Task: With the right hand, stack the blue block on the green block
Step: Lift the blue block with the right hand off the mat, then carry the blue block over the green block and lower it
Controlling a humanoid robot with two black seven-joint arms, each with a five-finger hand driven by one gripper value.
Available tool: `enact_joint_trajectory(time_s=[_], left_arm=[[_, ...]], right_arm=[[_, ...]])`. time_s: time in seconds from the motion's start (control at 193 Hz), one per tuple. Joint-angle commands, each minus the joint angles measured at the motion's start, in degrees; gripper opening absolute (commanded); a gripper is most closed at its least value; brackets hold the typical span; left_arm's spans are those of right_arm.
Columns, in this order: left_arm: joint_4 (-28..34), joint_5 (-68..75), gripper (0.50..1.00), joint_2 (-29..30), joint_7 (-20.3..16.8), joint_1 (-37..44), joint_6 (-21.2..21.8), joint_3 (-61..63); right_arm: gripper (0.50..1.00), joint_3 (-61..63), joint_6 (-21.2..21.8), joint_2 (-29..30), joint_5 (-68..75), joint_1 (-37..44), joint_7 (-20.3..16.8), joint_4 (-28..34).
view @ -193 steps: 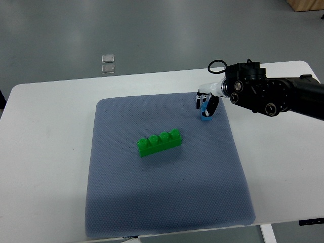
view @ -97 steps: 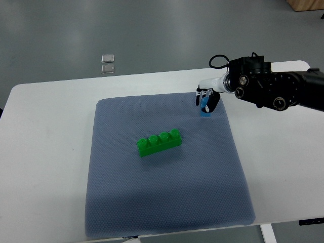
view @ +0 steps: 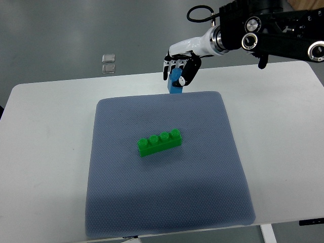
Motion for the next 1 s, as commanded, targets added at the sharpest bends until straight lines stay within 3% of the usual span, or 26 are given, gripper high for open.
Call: enact_joint_trajectory(time_s=[0.0, 0.166, 0.393, 0.59, 0.993], left_arm=[[0.06, -0.08, 1.000, 0.00, 0.00, 0.00, 0.01, -0.09], [-0.02, -0.08, 1.000, 0.00, 0.00, 0.00, 0.01, -0.09], [-0.02, -0.08, 1.000, 0.00, 0.00, 0.00, 0.01, -0.27], [-0.20, 0.00, 1.000, 0.00, 0.00, 0.00, 0.01, -0.18], [-0.46, -0.08, 1.000, 0.00, 0.00, 0.00, -0.08, -0.18]], right_arm=[[0.592, -0.02, -0.62, 0.01, 2.97, 4.15, 0.10, 3.74], [0.594, -0.02, -2.20, 1.15, 5.97, 9.34, 0.63, 7.79], [0.594, -0.46, -6.16, 6.07, 5.88, 12.68, 0.98, 7.79], [0.592, -3.71, -7.74, 7.75, 7.37, 11.97, 0.89, 8.67], [0.592, -8.72, -15.65, 8.80, 6.58, 6.44, -0.78, 9.46]])
